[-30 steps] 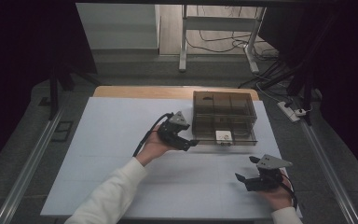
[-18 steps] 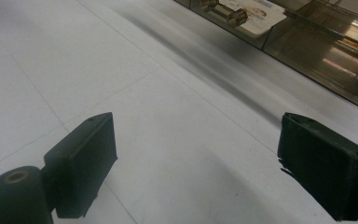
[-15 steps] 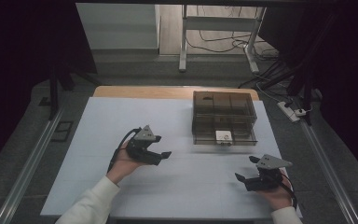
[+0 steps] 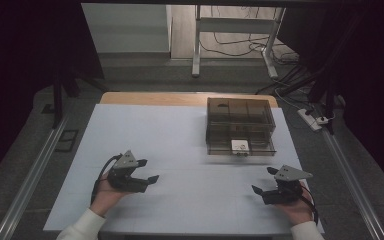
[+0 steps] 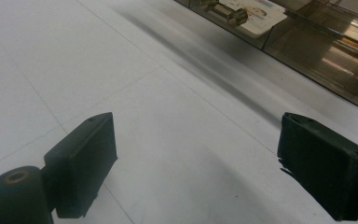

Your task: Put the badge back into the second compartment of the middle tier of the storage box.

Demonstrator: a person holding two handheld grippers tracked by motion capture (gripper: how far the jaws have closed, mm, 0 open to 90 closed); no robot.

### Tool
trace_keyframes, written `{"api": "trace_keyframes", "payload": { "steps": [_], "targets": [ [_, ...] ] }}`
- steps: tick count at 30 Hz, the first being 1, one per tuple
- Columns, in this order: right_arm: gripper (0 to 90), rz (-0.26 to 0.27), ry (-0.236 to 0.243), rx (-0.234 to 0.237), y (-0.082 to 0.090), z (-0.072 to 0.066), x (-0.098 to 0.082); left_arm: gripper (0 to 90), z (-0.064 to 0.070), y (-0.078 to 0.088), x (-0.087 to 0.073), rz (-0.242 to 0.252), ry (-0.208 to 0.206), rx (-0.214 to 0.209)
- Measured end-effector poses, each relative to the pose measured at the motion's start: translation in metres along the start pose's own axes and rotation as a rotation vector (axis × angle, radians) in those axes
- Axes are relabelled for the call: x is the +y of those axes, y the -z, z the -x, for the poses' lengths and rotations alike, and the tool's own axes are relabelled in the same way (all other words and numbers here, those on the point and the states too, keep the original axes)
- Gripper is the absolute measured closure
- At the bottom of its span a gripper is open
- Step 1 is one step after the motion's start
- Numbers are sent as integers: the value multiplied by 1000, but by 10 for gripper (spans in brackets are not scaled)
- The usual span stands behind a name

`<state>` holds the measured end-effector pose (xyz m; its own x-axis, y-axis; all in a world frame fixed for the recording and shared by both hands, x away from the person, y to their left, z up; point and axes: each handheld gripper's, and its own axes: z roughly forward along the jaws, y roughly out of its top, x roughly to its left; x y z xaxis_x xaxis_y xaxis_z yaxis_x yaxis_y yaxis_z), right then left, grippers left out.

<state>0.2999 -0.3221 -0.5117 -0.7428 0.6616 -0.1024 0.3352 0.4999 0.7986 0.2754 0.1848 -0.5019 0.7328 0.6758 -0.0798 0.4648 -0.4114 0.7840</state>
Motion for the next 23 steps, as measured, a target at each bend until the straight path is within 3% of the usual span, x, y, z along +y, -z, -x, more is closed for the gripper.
{"api": "trace_keyframes", "payload": {
  "steps": [10,23],
  "targets": [
    [114,-3,-1,0,0,0,-1,254,-8,18,-28,-9,54,47],
    [115,1,3,-5,1,0,0,252,-9,19,-30,-14,45,62]
  ]
}}
